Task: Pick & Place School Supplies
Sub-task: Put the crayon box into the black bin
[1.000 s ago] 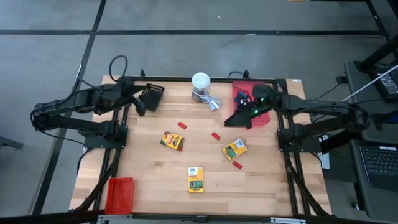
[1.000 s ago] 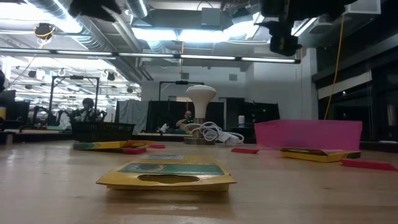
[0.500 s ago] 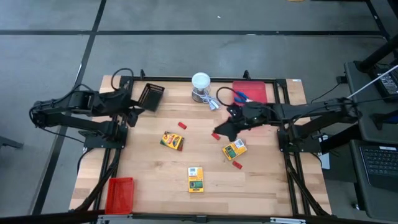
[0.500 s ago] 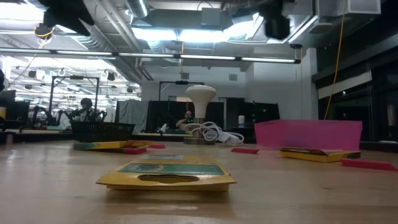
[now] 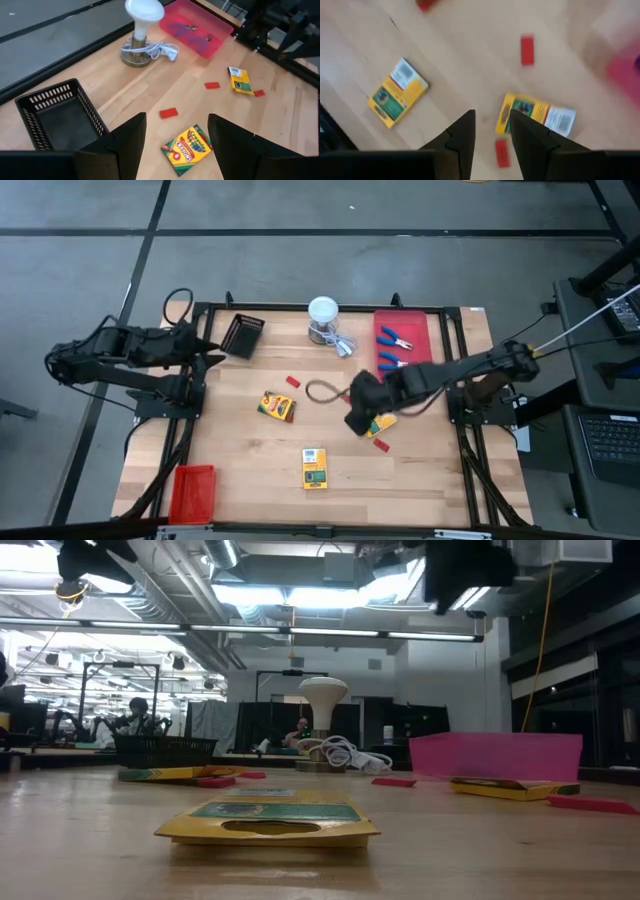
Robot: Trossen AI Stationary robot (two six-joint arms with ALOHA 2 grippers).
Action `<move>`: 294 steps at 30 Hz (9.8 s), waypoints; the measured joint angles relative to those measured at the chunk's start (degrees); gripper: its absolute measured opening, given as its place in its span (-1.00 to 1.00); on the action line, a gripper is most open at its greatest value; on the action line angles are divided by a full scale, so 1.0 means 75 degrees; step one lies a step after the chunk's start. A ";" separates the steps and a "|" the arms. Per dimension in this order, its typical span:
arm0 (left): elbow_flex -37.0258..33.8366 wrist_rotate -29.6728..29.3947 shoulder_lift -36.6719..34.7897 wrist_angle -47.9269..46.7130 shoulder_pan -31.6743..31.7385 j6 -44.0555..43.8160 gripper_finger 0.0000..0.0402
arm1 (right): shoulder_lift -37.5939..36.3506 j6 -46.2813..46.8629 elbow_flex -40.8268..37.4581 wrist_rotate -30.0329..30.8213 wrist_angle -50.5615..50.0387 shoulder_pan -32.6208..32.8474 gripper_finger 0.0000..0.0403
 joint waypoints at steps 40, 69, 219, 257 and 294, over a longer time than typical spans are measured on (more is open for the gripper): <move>-0.0334 0.0948 -0.0098 0.1418 -0.0187 0.0906 0.04 | 0.3505 0.3475 -0.0030 0.0162 -0.0145 0.1170 -0.39; -0.0325 0.1117 -0.0098 0.1942 -0.0187 0.0856 0.04 | 0.3916 0.3452 -0.0015 0.0964 -0.0358 0.1147 -0.39; 0.1581 0.7750 0.4262 0.4949 0.1807 0.5459 -0.87 | 0.2203 -0.3100 0.6378 0.0350 0.1838 -0.0546 -0.70; -0.2314 0.7339 0.3133 0.5246 0.8888 0.1188 -0.87 | 0.2203 -0.1391 0.6378 0.3000 -0.1385 0.0530 -0.46; -0.2948 0.3622 0.4537 0.5470 0.8373 0.1722 -0.87 | 0.2203 -0.0253 0.6378 0.3696 -0.1929 0.0958 -0.46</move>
